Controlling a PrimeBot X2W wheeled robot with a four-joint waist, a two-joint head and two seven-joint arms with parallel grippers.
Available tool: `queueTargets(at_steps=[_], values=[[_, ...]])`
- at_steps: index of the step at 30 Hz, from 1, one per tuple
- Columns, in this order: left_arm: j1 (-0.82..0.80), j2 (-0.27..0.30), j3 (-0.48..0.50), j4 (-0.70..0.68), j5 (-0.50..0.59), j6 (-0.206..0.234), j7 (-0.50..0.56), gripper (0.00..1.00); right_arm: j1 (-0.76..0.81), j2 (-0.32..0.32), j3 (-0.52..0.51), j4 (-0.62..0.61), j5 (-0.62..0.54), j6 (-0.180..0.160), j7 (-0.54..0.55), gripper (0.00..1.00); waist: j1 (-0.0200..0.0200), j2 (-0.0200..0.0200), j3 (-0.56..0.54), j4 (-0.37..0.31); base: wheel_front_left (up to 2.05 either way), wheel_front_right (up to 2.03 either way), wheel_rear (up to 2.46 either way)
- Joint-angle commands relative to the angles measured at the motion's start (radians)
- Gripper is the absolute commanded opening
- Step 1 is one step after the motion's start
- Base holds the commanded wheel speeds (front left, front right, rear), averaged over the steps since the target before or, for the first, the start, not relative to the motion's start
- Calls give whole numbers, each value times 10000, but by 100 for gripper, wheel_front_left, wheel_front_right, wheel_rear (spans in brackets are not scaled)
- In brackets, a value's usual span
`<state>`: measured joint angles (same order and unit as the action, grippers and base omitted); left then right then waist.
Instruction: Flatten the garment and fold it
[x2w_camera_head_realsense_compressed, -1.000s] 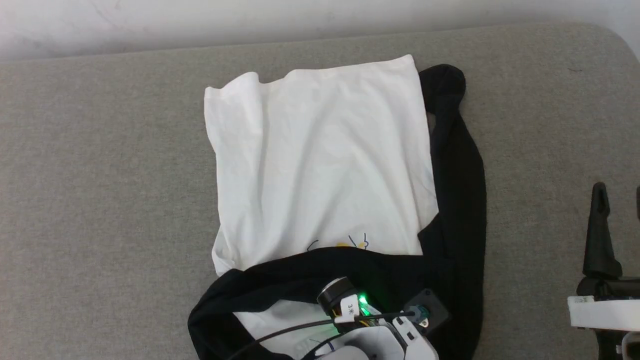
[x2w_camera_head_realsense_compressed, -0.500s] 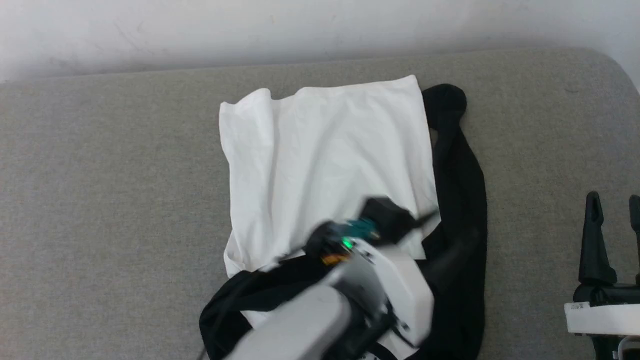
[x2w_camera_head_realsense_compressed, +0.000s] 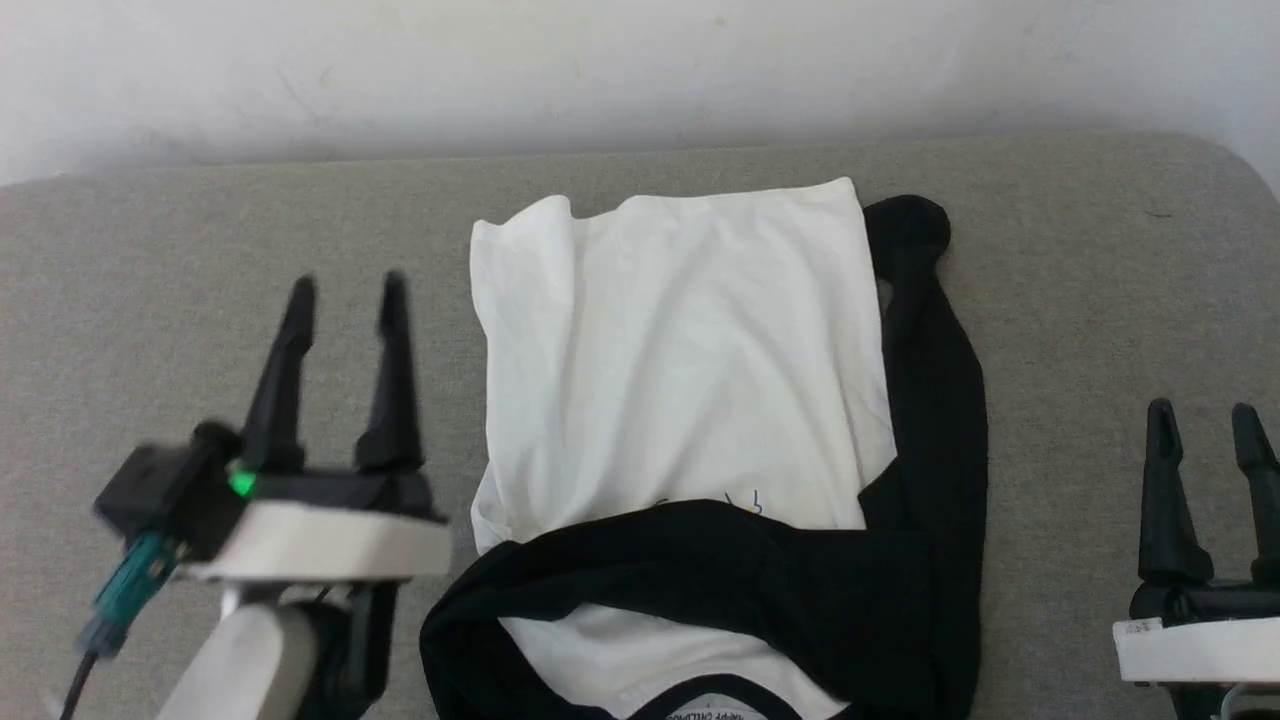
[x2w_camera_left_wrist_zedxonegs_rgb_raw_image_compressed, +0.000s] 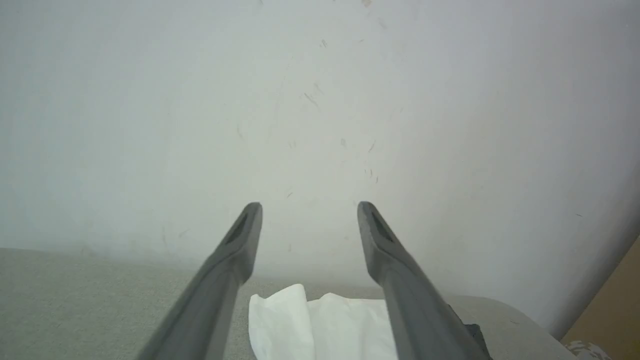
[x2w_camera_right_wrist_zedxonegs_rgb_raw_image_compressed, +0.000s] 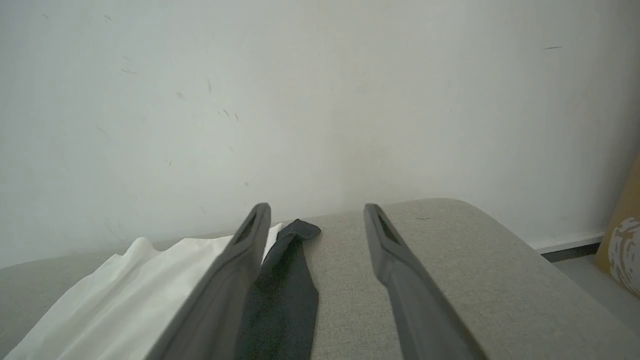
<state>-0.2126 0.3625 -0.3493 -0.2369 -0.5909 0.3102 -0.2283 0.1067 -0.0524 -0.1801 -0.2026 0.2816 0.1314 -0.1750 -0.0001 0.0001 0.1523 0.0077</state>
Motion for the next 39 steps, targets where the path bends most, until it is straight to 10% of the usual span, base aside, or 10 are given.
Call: queueTargets(at_steps=[1, 10, 24, 31, 39], values=[[712, 123, 370, -221, 2, 44, -188, 100, 105, 22, 50, -3, -3, -7, 20, 100, 1, -1, 12, 31, 0, 0, 0], [3287, 900, 1246, -88, 2001, 199, -330, 100, 235, 22, 222, 307, 137, -7, -92, 100, 1, -1, 67, 322, 0, 0, 0], [3519, -742, 2008, -402, 2338, -743, -334, 100, -522, 22, 33, 153, -11, -7, 369, 100, 1, -1, 577, 477, 0, 0, 0], [2868, -1202, 2133, -592, 2497, -1270, -334, 100, -3481, -57, 40, -846, -246, -7, 2480, 100, 1, -1, 1702, 307, 0, 0, 0], [2057, -1457, 2181, -651, 2773, -1674, -334, 100, -7929, -1574, 443, 224, -189, -7, 5723, 100, 1, -1, 3060, 440, 0, 0, 0]])
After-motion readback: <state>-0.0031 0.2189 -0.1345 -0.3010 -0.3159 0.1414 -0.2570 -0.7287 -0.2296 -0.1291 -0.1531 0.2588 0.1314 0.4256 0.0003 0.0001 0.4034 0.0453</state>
